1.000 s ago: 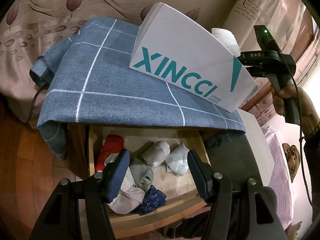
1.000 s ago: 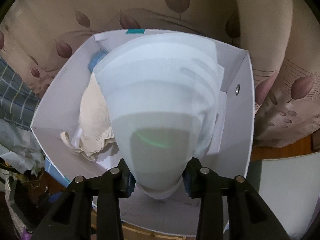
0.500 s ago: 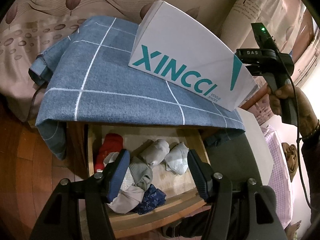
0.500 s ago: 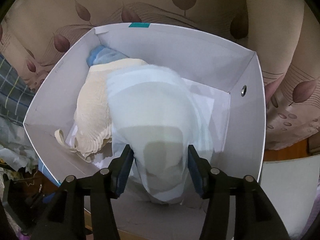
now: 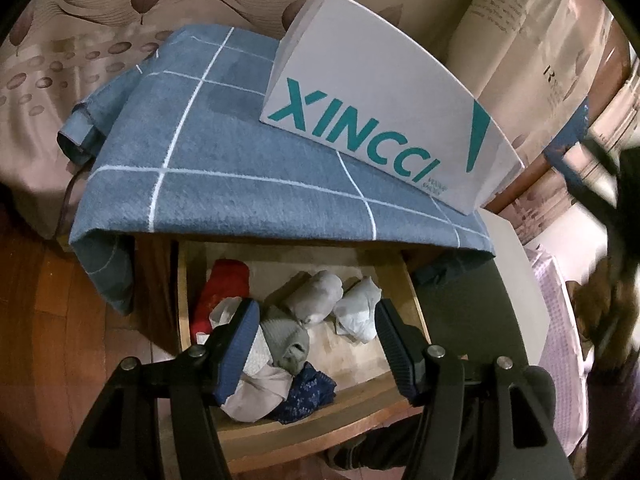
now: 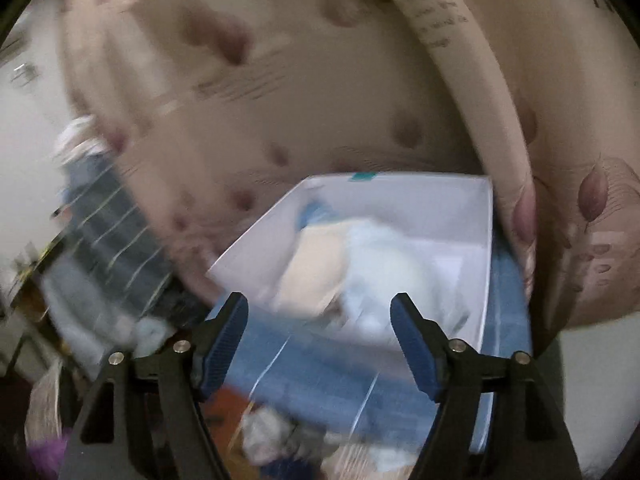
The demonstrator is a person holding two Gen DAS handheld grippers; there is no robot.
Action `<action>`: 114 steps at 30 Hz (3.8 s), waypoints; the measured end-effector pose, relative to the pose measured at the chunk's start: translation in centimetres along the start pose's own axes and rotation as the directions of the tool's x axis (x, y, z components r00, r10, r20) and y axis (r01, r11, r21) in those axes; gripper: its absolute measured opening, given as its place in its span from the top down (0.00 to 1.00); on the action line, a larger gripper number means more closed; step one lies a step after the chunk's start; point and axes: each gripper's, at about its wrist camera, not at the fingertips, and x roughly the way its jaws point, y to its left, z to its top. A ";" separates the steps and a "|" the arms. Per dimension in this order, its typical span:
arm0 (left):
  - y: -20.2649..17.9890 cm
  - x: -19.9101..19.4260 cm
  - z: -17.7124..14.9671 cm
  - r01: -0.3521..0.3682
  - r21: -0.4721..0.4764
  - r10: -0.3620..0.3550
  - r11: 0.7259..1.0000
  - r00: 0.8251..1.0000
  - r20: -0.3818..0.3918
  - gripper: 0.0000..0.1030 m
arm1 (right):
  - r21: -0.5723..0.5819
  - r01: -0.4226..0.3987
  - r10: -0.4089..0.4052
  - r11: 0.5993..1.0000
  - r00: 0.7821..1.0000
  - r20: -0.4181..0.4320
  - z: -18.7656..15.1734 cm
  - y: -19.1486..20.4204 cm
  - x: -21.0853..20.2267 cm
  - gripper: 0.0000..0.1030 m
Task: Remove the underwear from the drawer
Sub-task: 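Open the right gripper to drop the underwear and return to the drawer, then grasp the grey patterned bra in the drawer with the left gripper, then lift the grey patterned bra with the left gripper over the white box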
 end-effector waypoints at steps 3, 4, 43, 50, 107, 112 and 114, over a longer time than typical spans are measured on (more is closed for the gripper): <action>-0.4 0.4 -0.1 -0.009 0.018 0.009 1.000 1.000 -0.022 0.40 | -0.058 0.030 -0.035 0.998 0.996 -0.087 -5.5 0.5 -0.2 0.25; -0.5 0.6 -0.2 -0.012 0.025 0.012 1.000 0.999 -0.029 0.40 | -0.048 0.034 -0.039 0.998 0.992 -0.123 -7.5 0.1 -0.1 0.25; 3.4 9.7 -2.9 -0.242 -0.242 0.154 0.940 0.931 -0.332 0.40 | 0.391 -0.172 0.293 0.904 0.916 -0.274 -16.4 -3.7 6.1 0.22; 3.2 10.3 -3.1 -0.312 -0.223 0.228 0.924 0.914 -0.334 0.40 | 0.394 -0.169 0.298 0.903 0.908 -0.294 -16.6 -3.6 6.4 0.18; -5.5 -6.4 -4.3 -0.069 -0.123 0.092 0.990 0.977 0.194 0.89 | 0.501 0.070 0.232 0.863 0.825 -0.515 -20.8 -6.4 10.3 0.06; -7.3 -9.7 -2.9 -0.010 -0.117 0.036 0.993 0.973 0.227 0.89 | 0.496 0.071 0.229 0.866 0.824 -0.518 -20.8 -6.3 10.4 0.06; -8.1 -10.9 -1.8 0.008 -0.108 0.019 0.994 0.970 0.242 0.89 | 0.494 0.071 0.228 0.866 0.824 -0.519 -20.8 -6.4 10.5 0.06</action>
